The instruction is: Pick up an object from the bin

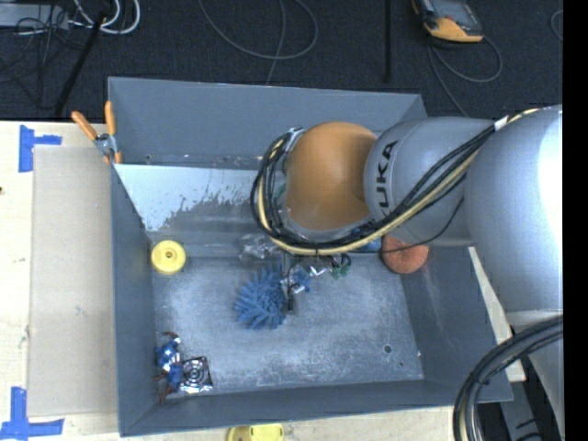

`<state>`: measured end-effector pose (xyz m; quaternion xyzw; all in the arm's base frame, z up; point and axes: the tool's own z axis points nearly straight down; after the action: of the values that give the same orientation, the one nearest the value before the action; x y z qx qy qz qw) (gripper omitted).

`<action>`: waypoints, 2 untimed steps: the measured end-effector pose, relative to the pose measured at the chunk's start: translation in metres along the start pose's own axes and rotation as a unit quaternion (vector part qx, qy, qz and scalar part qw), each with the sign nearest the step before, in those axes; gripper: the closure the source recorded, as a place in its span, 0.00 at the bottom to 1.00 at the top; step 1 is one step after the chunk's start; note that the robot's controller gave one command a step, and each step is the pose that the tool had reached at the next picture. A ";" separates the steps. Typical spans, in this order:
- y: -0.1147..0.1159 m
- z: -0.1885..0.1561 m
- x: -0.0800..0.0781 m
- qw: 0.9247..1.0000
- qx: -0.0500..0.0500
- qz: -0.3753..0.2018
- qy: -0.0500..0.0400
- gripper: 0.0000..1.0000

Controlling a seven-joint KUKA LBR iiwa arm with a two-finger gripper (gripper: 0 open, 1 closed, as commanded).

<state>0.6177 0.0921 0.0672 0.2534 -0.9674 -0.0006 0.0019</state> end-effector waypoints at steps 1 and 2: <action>0.006 -0.003 0.002 1.000 0.001 -0.009 -0.002 1.00; 0.006 -0.003 0.002 1.000 0.001 -0.009 -0.002 1.00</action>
Offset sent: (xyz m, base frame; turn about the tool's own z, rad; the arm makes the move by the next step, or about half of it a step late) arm 0.0000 0.0000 0.0000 0.0000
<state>0.6127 0.0962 0.0706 0.2619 -0.9651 -0.0005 0.0000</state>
